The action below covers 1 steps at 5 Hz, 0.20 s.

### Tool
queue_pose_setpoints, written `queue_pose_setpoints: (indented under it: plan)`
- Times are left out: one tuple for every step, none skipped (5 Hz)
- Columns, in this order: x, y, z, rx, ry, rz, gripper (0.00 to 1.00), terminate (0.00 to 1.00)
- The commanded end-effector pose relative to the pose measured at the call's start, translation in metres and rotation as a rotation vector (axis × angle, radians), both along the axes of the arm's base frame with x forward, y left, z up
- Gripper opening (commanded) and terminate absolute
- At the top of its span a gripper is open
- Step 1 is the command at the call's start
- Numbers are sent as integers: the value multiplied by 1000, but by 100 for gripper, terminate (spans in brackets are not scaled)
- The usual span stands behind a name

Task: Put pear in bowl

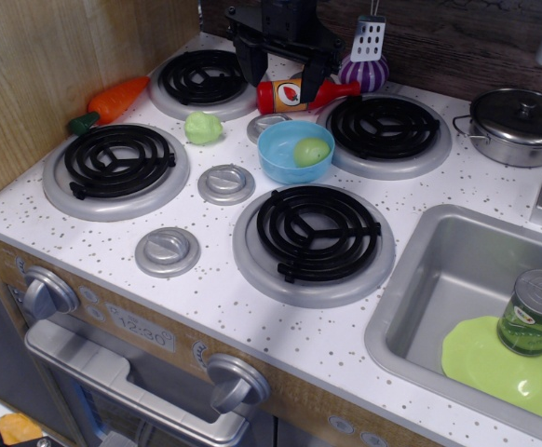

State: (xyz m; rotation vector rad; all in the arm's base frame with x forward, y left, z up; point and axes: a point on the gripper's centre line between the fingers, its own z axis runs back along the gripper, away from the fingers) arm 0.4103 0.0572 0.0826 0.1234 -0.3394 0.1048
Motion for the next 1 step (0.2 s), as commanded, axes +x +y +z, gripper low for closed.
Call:
queue_pose_setpoints:
  plan:
    - [2, 2, 15, 13, -38, -16, 100, 100]
